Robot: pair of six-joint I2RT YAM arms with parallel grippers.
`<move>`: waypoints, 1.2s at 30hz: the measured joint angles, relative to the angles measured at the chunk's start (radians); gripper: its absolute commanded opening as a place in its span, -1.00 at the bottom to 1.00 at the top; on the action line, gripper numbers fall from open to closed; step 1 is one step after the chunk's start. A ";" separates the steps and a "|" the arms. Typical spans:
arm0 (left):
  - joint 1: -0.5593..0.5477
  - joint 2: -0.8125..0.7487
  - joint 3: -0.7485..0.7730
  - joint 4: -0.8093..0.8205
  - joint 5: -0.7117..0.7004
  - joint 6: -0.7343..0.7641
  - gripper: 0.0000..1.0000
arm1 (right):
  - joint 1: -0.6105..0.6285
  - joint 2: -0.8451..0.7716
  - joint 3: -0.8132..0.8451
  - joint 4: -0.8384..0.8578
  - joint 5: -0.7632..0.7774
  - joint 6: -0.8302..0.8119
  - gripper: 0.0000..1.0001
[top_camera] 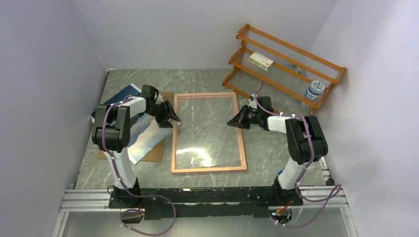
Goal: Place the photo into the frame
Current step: Place the photo frame item in the photo frame.
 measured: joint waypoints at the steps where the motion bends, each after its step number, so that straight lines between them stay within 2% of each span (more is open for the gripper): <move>1: 0.000 0.000 0.000 0.000 0.000 0.000 0.18 | 0.000 0.000 0.000 0.000 0.000 -0.002 -1.00; 14: 0.000 0.000 0.000 -0.002 -0.003 0.001 0.15 | 0.014 0.010 0.000 0.010 0.019 0.014 -1.00; 27: 0.000 0.000 0.000 -0.004 -0.010 0.001 0.10 | 0.008 0.039 -0.040 0.090 0.024 0.125 -1.00; 36: 0.001 0.000 0.002 -0.008 -0.018 0.000 0.09 | 0.006 0.059 -0.043 0.090 0.016 0.139 -1.00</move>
